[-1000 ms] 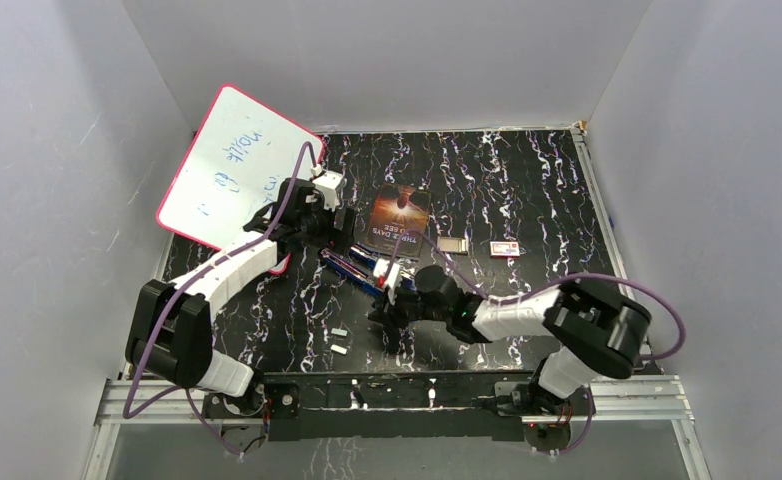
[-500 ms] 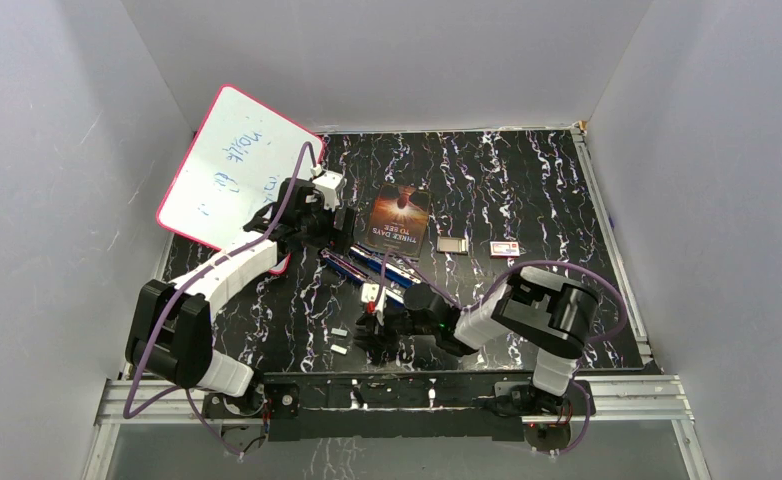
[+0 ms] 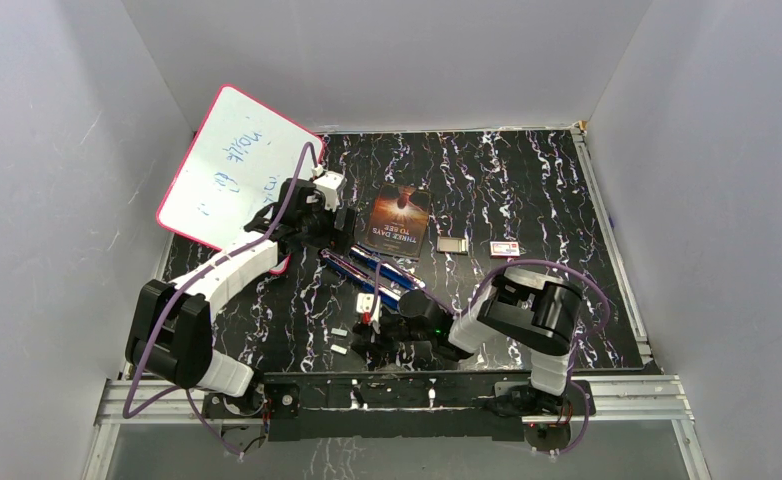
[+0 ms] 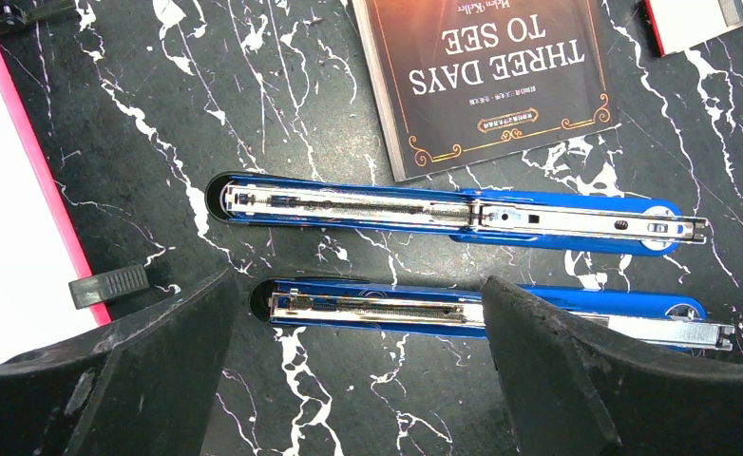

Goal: Load the staples into the stapler

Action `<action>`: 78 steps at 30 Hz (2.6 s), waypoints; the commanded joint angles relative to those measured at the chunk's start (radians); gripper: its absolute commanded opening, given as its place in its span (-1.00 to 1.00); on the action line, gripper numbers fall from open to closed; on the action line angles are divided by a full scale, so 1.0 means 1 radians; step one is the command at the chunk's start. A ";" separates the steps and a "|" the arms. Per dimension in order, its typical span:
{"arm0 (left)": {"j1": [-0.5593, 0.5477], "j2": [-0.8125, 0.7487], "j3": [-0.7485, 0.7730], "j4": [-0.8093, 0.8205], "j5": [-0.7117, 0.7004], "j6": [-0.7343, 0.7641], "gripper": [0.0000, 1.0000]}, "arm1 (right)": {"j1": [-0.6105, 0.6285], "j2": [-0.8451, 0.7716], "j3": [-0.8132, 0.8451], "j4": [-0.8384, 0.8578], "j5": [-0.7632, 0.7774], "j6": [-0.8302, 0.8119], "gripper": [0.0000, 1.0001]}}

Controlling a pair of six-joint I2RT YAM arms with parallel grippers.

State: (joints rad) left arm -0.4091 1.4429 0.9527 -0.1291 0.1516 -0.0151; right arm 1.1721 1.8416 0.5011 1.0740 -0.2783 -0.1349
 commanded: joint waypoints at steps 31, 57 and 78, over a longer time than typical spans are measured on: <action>-0.008 -0.036 0.005 -0.012 -0.012 0.015 0.96 | 0.009 0.100 0.071 0.032 0.040 0.006 0.00; -0.011 -0.039 0.005 -0.011 -0.017 0.015 0.96 | 0.010 0.114 0.085 -0.003 0.051 0.009 -0.38; -0.013 -0.036 0.005 -0.010 -0.017 0.015 0.96 | -0.016 -0.122 0.154 -0.099 -0.003 0.036 -1.00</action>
State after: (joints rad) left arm -0.4160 1.4429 0.9527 -0.1322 0.1383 -0.0101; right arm 1.1763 1.8492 0.6205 0.9840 -0.2535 -0.1093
